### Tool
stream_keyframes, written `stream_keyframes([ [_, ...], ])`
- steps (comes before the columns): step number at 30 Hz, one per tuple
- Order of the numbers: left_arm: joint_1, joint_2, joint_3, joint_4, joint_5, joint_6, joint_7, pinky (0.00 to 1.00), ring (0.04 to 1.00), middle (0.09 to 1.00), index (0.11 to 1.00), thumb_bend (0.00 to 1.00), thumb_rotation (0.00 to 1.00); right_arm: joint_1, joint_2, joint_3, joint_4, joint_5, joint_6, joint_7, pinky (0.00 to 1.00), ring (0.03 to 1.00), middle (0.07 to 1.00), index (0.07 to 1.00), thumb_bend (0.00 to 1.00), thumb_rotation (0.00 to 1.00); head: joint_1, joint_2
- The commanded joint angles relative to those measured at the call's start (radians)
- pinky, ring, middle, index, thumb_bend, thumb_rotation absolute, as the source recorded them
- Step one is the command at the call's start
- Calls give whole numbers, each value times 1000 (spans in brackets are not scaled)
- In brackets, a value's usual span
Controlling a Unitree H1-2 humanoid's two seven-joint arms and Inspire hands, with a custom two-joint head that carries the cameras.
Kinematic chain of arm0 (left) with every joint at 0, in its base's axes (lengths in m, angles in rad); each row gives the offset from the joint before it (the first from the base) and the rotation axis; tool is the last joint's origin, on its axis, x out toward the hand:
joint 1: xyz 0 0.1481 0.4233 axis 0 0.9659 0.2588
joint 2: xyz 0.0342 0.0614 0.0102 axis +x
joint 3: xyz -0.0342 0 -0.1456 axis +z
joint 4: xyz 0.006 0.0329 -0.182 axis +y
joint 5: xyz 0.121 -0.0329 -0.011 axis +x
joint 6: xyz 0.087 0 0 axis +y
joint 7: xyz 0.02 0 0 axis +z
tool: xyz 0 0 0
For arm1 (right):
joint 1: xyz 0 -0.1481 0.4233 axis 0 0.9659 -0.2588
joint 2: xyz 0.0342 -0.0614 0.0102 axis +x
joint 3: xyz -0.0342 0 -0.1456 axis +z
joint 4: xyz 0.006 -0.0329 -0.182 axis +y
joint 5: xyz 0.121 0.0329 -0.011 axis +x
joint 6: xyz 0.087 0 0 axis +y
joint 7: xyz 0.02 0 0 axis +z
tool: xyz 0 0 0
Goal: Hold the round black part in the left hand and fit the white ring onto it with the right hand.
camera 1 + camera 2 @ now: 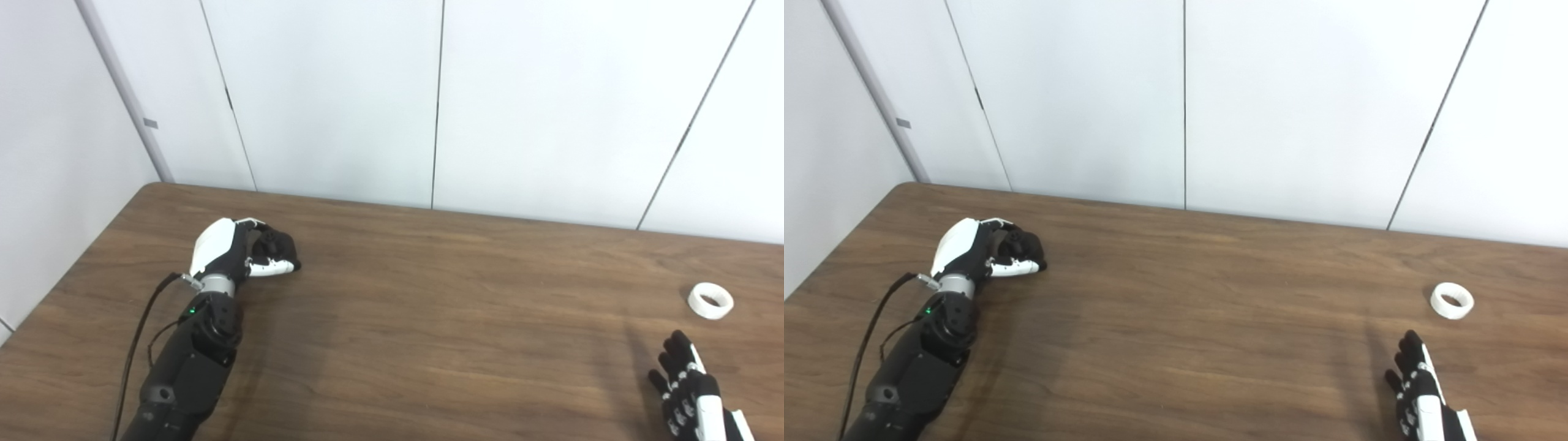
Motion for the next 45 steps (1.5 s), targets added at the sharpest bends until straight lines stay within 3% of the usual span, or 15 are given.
stream_keyframes([
  [1,-65,43,8,-39,31,-5,49,1000,968,881,711,860,250,211,22,9,-53,5,0,-10,1000,1000,1000,983,541,1000,0,4],
  [45,-51,55,20,-49,19,17,34,1000,964,873,660,840,243,216,16,6,-59,6,1,-6,1000,1000,1000,979,561,1000,0,23],
])
